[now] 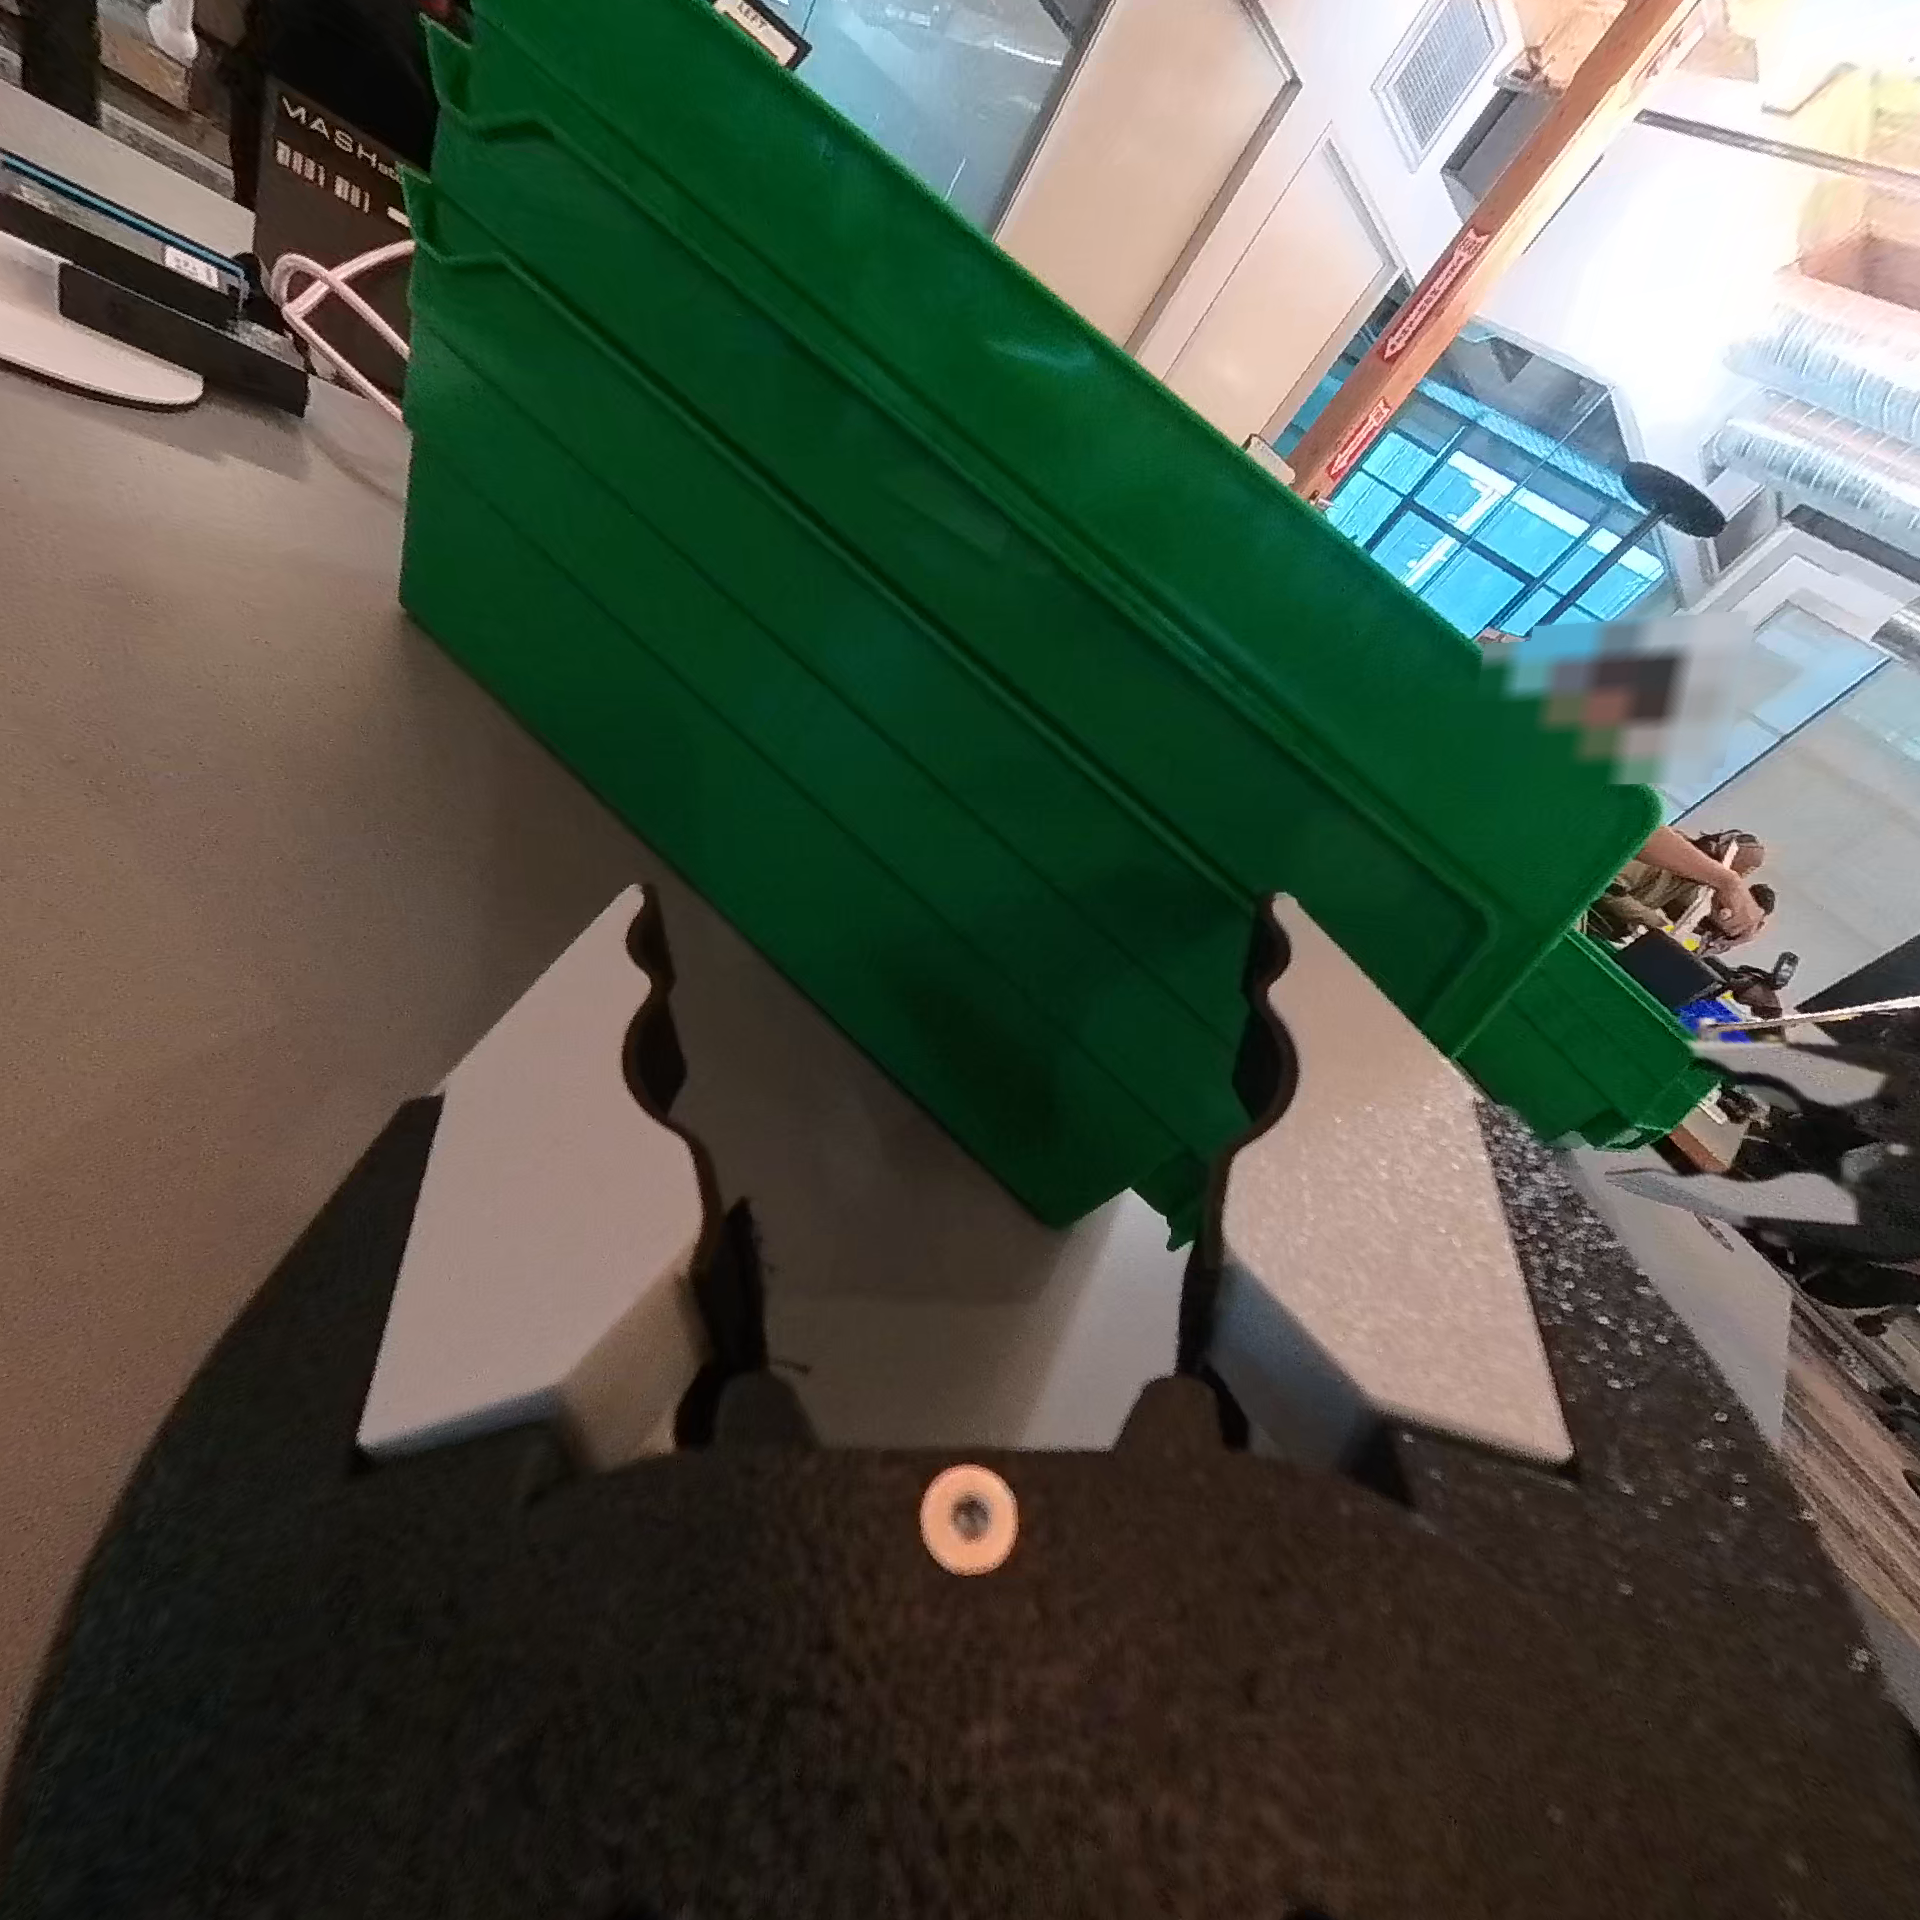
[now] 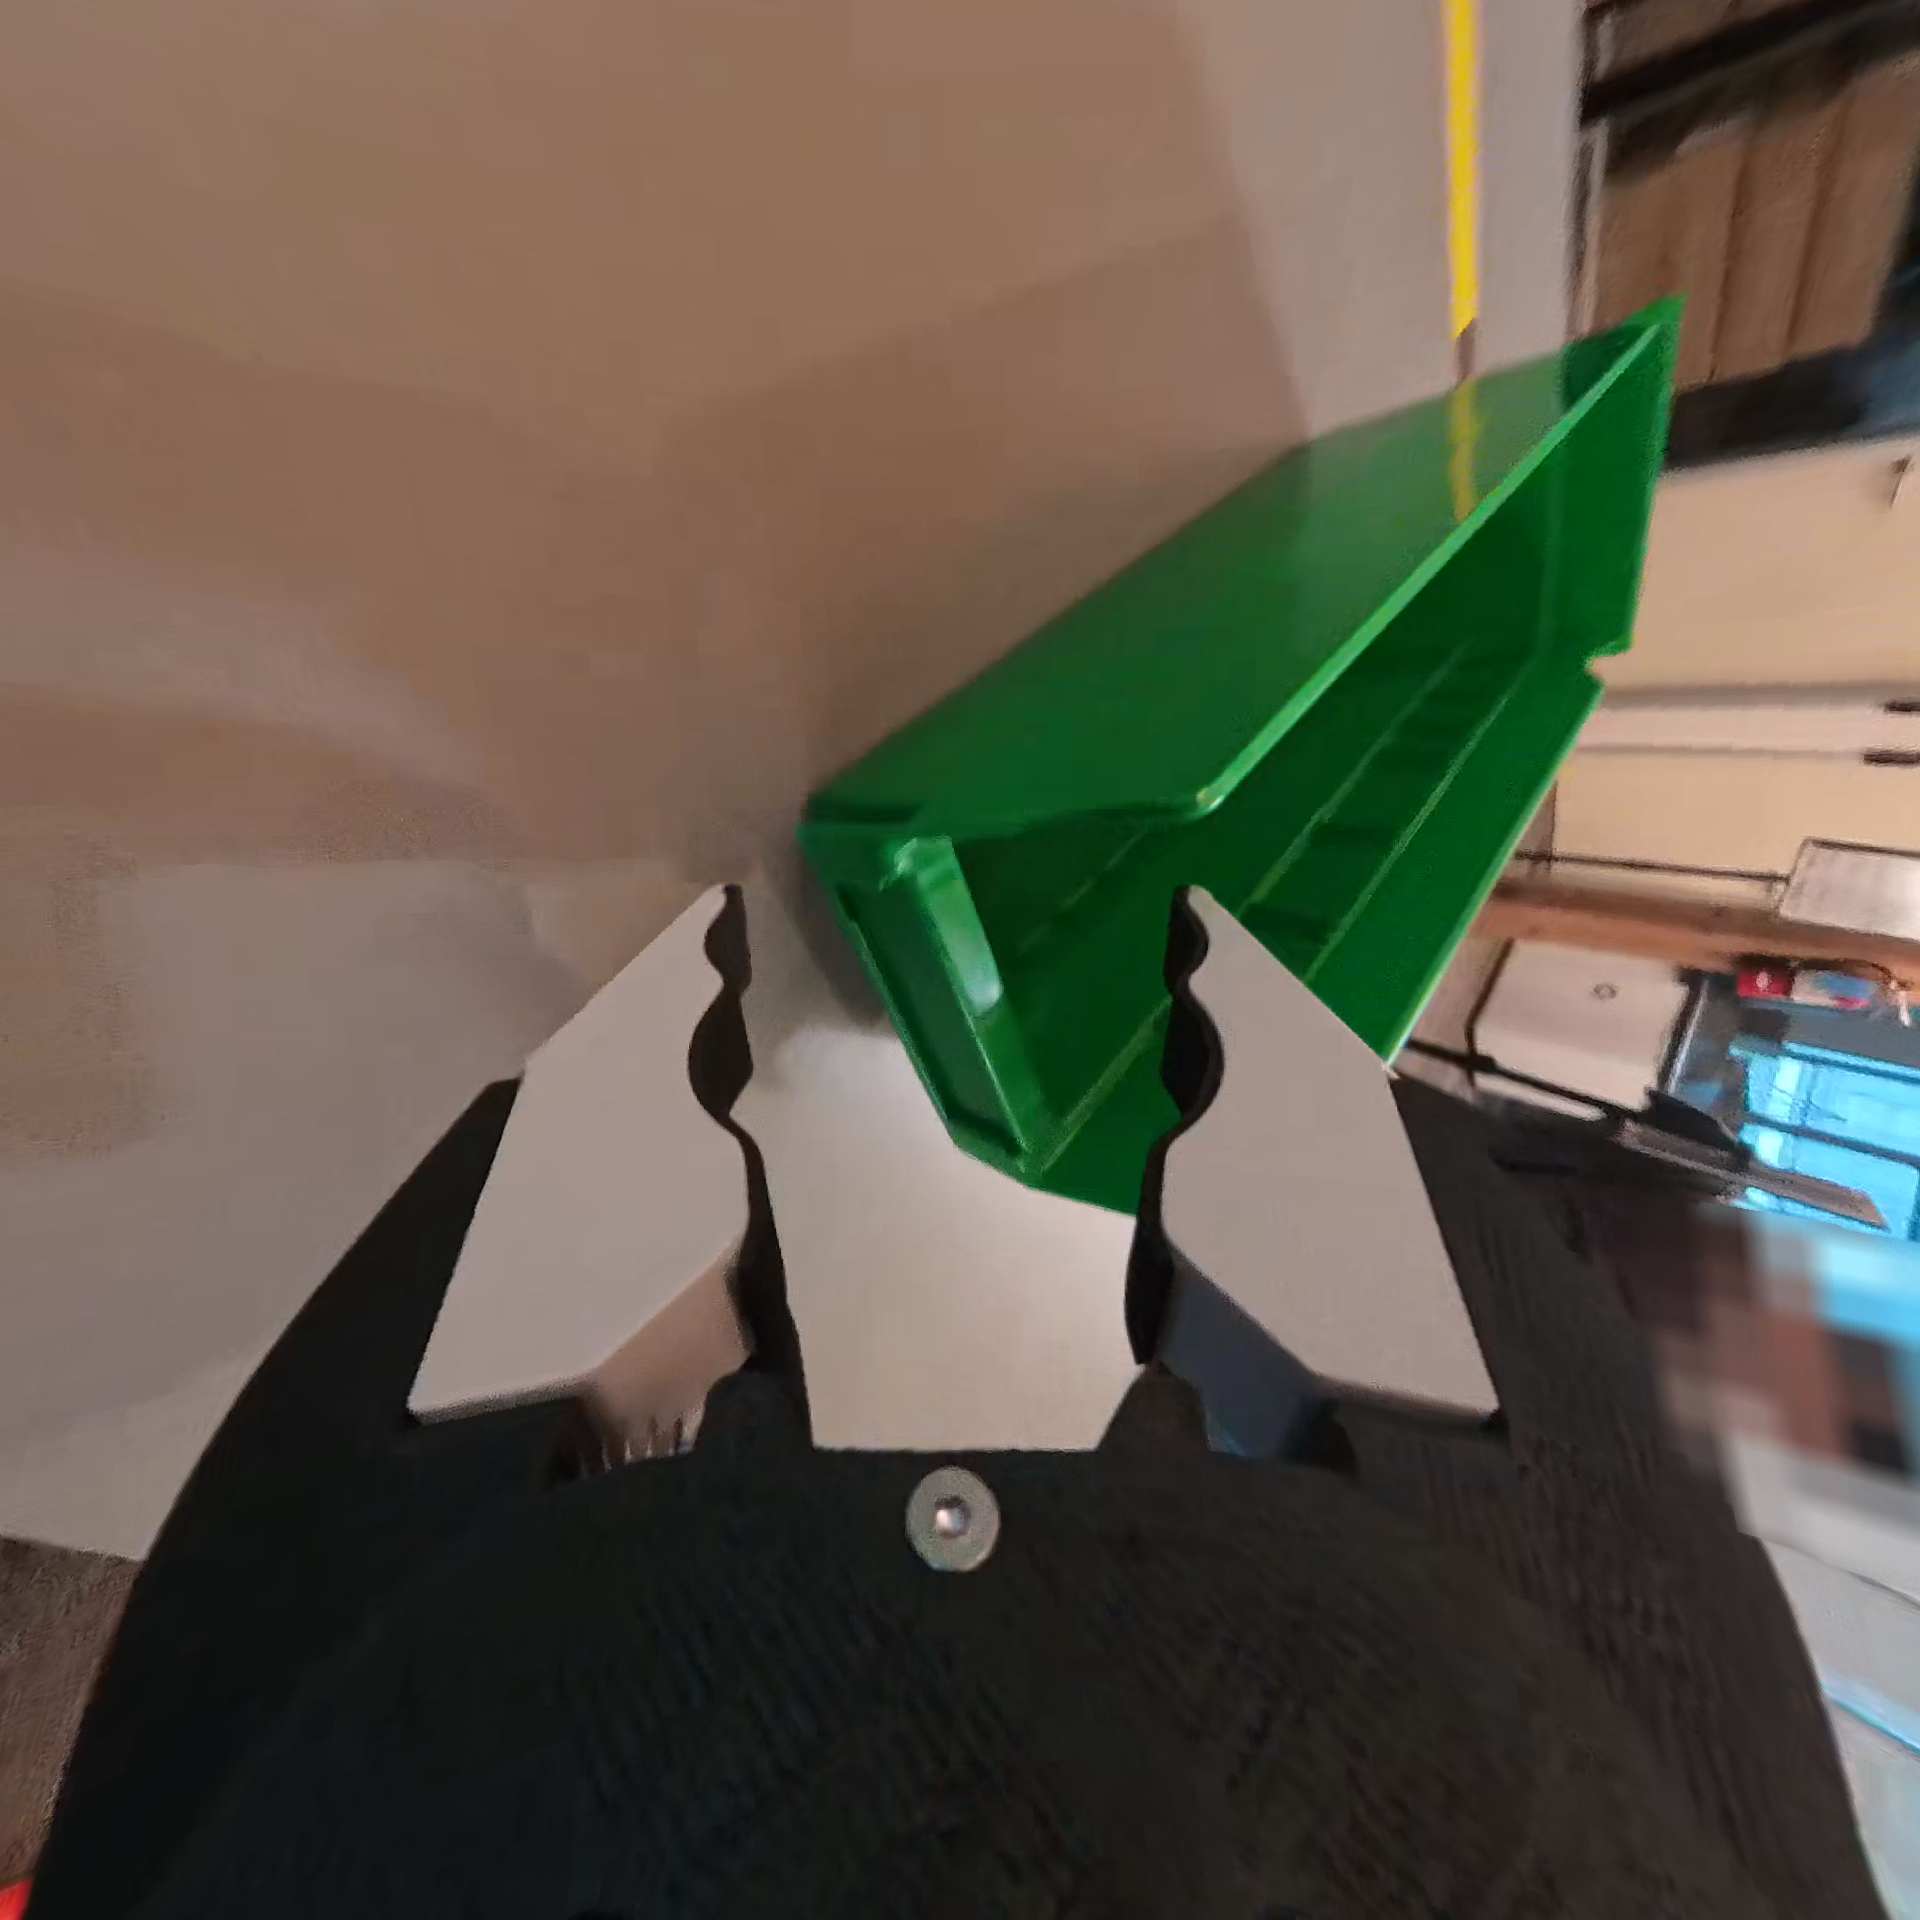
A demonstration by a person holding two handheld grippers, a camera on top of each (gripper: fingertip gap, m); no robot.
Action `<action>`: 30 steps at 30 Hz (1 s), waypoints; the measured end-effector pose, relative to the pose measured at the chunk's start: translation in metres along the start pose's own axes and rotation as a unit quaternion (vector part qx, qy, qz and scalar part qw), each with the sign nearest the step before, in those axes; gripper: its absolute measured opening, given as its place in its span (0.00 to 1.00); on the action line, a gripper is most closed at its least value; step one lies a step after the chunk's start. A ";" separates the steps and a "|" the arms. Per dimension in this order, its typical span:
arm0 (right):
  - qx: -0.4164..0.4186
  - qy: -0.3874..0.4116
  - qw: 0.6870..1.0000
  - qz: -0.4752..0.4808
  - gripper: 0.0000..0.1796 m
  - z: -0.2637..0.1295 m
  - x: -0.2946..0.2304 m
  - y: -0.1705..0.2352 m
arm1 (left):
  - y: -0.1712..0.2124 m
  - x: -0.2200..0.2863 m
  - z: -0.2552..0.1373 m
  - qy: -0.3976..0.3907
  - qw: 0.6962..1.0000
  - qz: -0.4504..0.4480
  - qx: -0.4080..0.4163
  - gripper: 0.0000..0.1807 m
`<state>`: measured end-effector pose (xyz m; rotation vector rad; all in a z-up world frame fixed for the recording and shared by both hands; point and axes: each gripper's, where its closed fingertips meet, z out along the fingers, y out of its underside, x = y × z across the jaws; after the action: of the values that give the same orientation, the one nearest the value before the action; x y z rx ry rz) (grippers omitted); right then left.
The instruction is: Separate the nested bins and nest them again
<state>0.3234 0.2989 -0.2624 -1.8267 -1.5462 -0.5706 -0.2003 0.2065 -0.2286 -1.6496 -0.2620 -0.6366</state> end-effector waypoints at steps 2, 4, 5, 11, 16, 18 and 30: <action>-0.058 0.011 0.998 -0.017 0.39 0.011 0.005 0.022 | -0.001 0.000 -0.001 0.002 1.000 -0.003 0.003 0.60; -0.111 0.008 0.993 -0.029 0.36 0.020 0.006 0.040 | -0.001 0.000 -0.001 0.002 1.000 -0.005 0.004 0.60; -0.126 0.000 0.991 -0.036 0.35 0.023 0.003 0.045 | -0.001 0.000 -0.001 0.003 1.000 -0.005 0.004 0.60; -0.133 -0.007 0.989 -0.057 0.16 0.033 -0.002 0.040 | -0.002 0.000 -0.001 0.005 1.000 -0.008 0.005 0.59; -0.101 0.016 0.993 -0.058 0.15 0.024 0.001 0.004 | -0.001 0.001 0.000 0.006 1.000 -0.006 0.003 0.59; -0.096 0.054 0.991 -0.080 0.15 0.017 0.011 -0.013 | -0.001 0.001 0.000 0.007 1.000 -0.007 0.003 0.58; 0.168 0.091 0.968 -0.162 0.15 -0.087 0.027 -0.272 | -0.002 0.003 0.000 0.012 1.000 -0.011 0.004 0.58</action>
<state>0.0712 0.2740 -0.1274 -1.2441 -1.7058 -0.5656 -0.1990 0.2063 -0.2260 -1.6318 -0.2643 -0.6703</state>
